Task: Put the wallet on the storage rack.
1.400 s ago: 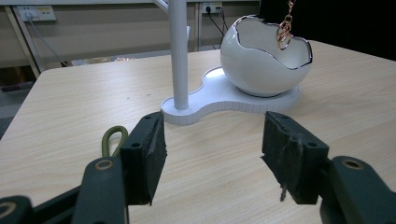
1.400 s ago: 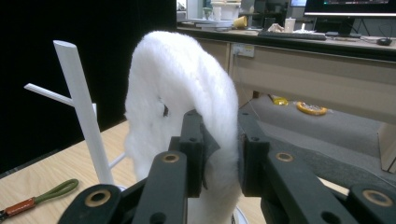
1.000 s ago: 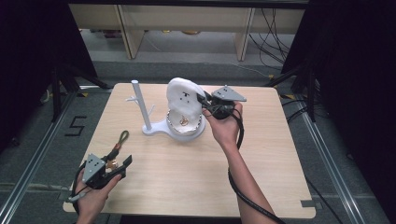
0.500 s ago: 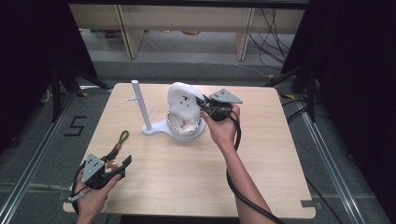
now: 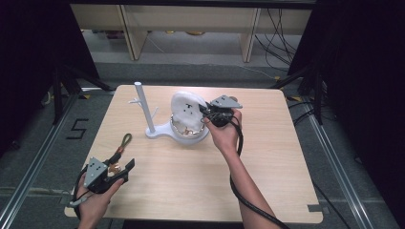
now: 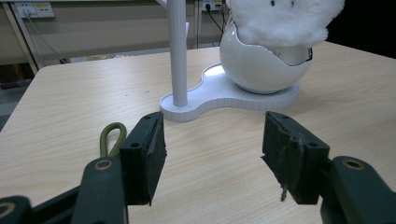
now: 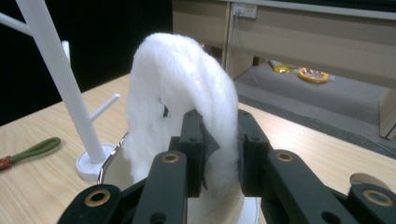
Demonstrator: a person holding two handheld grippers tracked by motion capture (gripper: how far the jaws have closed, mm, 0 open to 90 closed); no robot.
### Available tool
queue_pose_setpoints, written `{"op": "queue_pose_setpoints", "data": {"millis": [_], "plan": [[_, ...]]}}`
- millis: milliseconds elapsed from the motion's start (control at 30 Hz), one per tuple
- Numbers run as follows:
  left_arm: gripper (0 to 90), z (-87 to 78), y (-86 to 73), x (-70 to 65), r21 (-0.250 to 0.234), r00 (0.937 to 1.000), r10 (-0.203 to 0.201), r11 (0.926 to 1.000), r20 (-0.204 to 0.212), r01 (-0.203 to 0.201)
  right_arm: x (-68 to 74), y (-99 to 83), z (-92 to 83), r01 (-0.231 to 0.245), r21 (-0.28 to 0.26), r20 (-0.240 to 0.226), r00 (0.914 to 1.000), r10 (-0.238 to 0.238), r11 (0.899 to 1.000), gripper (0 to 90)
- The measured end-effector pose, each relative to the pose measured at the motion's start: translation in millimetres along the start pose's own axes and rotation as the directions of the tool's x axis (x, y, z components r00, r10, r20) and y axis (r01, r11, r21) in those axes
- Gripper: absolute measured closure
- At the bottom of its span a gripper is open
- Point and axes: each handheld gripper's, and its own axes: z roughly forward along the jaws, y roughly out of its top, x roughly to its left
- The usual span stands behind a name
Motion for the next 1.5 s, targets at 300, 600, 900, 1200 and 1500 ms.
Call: {"op": "queue_pose_setpoints", "data": {"millis": [300,600,900,1200,1500], "plan": [[39.0,0.1,-0.3,-0.5,0.004,1.0000,0.002,1.0000,0.002,-0.002,-1.6,-5.0,3.1,0.011,0.010,0.008,0.9999,-0.011,1.000,76.5],[39.0,-0.6,-0.5,-0.1,0.002,1.0000,0.002,1.0000,0.000,-0.002,-4.0,-15.6,5.1,0.052,0.051,0.022,0.9983,-0.053,0.997,77.0],[39.0,-0.6,-0.5,-0.9,0.007,1.0000,0.006,1.0000,0.000,-0.006,-7.0,-22.3,9.2,0.056,0.084,0.006,0.9984,-0.057,0.995,77.0],[39.0,1.3,-0.2,-2.9,0.013,1.0000,0.007,0.9999,0.002,-0.007,-8.5,-23.4,10.4,0.063,0.137,0.006,0.9979,-0.065,0.989,71.7],[38.9,1.3,0.1,-1.6,0.015,1.0000,0.005,0.9999,-0.004,-0.005,-4.1,-22.4,12.9,-0.015,0.154,0.013,0.9998,0.013,0.988,47.4]]}}
